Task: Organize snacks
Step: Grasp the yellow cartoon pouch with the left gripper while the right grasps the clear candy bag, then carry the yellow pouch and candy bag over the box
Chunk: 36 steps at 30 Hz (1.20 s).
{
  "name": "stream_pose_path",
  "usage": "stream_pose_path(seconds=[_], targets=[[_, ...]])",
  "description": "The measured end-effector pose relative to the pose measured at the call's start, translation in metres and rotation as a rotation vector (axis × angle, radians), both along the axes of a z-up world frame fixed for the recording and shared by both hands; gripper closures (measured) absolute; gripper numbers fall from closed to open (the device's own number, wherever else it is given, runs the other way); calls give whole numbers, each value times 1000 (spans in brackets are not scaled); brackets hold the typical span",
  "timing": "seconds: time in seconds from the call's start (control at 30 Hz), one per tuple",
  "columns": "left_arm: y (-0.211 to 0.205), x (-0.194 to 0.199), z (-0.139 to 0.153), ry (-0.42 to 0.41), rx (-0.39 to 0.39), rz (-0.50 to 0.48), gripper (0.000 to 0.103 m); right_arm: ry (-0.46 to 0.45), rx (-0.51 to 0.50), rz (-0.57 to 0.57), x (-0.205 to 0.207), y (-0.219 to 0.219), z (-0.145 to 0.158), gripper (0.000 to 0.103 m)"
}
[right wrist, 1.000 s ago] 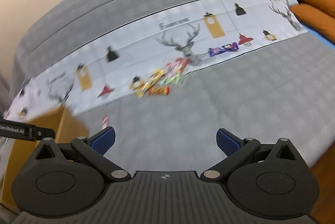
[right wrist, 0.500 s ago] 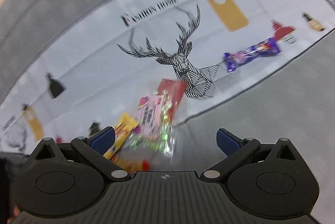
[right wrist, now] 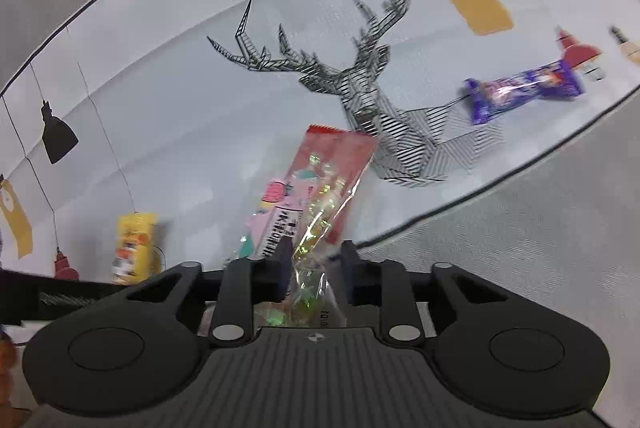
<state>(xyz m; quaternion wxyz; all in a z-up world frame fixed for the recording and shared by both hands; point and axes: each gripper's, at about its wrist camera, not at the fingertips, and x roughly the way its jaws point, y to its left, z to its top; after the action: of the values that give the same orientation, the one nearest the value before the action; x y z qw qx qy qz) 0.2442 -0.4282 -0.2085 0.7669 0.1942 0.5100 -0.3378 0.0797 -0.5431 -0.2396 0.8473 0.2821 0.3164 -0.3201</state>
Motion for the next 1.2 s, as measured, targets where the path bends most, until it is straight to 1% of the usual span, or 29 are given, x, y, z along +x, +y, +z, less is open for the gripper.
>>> stream_pose_path(seconds=[0.03,0.1,0.23,0.3,0.37,0.5,0.57,0.63,0.73,0.8,0.9,1.07,1.13,1.2], targets=[[7,-2,6,-2,-8,9,90,3,-19,-10,-4,4,4,82],[22,-9,19,-5,-23,18,90,-9,-69,-19,-17,13,17,84],[46,-31,48,3,-57,30,90,-29,-212,-31,-47,28,52,85],[59,-41,63,31,-84,37,90,-34,-255,-42,-61,32,68,85],[75,-54,80,43,-110,45,90,-52,-272,-52,-77,37,84,85],[117,-88,120,27,-150,51,90,-109,-264,-65,-115,59,117,85],[140,-103,136,57,-175,59,90,-144,-253,-61,-136,77,132,85],[167,-121,153,86,-200,70,90,-189,-233,-49,-160,100,148,85],[209,-152,177,65,-219,80,90,-240,-190,-25,-191,137,165,85],[240,-170,190,72,-227,95,90,-261,-167,9,-212,168,175,85],[287,-193,205,95,-242,134,90,-268,-143,63,-237,213,185,85],[372,-236,219,20,-223,198,90,-251,-80,180,-265,287,189,84],[405,-249,219,10,-213,231,90,-245,-49,226,-274,316,189,84],[438,-262,218,0,-207,269,90,-250,-35,243,-282,342,190,84]])
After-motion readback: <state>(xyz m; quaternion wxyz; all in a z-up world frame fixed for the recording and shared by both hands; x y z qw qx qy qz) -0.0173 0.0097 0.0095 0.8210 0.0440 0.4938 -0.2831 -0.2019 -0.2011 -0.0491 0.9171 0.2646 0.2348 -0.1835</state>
